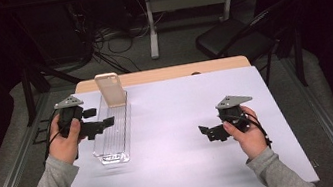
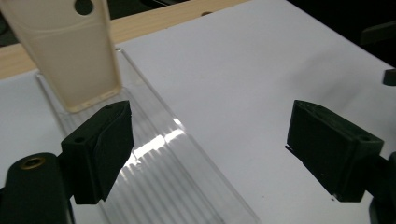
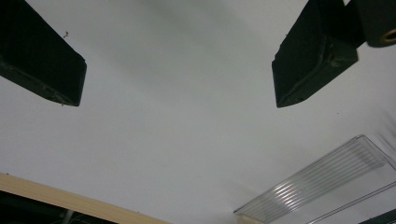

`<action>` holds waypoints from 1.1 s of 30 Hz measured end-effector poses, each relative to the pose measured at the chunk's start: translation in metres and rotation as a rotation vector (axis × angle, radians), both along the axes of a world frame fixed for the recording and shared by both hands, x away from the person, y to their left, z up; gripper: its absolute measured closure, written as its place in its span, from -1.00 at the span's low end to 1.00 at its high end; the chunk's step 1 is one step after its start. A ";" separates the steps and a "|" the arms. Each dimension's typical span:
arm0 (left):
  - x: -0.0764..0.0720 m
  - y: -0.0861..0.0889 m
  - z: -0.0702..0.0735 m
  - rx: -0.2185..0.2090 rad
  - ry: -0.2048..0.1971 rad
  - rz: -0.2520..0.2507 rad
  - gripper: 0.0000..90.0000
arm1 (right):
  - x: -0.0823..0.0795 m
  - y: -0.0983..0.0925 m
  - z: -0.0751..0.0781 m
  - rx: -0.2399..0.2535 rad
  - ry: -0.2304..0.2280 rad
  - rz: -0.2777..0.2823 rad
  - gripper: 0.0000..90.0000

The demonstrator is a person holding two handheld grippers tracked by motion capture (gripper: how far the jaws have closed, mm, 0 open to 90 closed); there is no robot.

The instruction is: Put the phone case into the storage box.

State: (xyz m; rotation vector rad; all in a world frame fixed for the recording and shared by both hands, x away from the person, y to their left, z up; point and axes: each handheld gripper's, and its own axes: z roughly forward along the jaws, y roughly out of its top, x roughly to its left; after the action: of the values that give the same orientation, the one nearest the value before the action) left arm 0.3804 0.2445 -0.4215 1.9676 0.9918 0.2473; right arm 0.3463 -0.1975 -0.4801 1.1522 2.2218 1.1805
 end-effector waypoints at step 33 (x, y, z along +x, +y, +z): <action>-0.043 -0.027 -0.035 0.046 -0.024 -0.086 -0.68 | -0.036 0.004 -0.003 -0.024 0.001 0.020 -0.94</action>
State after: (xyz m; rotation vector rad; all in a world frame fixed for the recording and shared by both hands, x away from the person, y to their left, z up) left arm 0.3373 0.2172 -0.4561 2.0391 0.8909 0.2461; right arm 0.3100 -0.1936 -0.4827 1.1233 2.2474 1.1586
